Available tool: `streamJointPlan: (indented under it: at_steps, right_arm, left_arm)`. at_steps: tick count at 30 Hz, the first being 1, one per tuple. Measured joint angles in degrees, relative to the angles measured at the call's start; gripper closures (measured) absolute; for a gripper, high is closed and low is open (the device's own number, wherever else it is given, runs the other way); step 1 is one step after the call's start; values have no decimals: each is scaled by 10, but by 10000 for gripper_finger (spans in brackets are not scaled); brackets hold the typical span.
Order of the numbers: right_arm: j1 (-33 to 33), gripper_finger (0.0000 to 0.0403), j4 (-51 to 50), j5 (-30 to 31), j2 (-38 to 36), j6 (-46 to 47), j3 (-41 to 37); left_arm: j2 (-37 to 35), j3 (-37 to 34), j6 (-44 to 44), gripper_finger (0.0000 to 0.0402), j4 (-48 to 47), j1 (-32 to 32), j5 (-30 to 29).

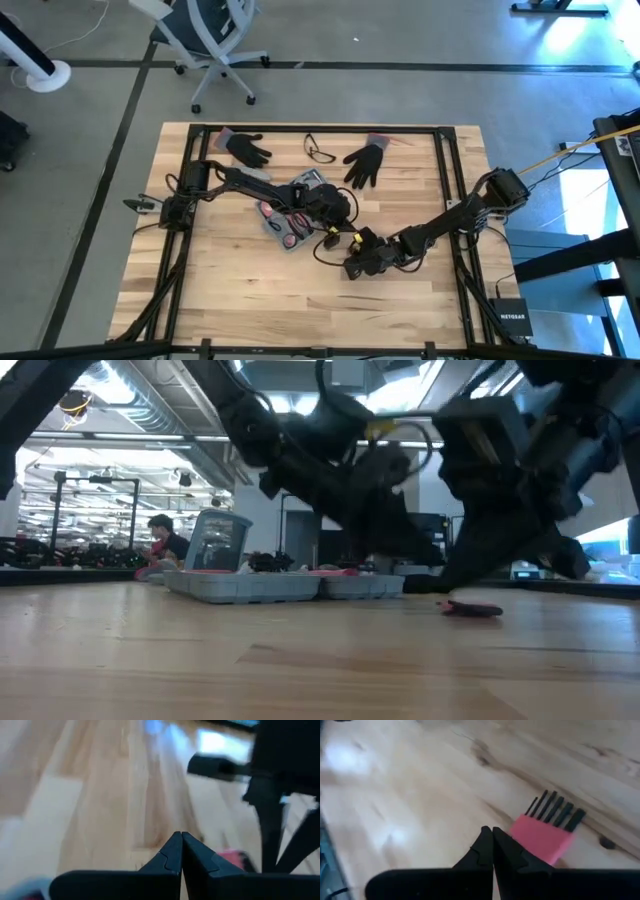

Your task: Prefit tool cases

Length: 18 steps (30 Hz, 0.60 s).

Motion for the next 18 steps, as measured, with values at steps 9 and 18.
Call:
streamJointPlan:
  at_steps: [9,18]
  right_arm:
    - [-12,362,-47,-15,-97,-33,2]
    - [-12,216,-128,-18,-145,-33,1]
  left_arm:
    - [-67,0,34,401,-129,8,-7]
    - [-156,0,77,401,-307,-21,-20]
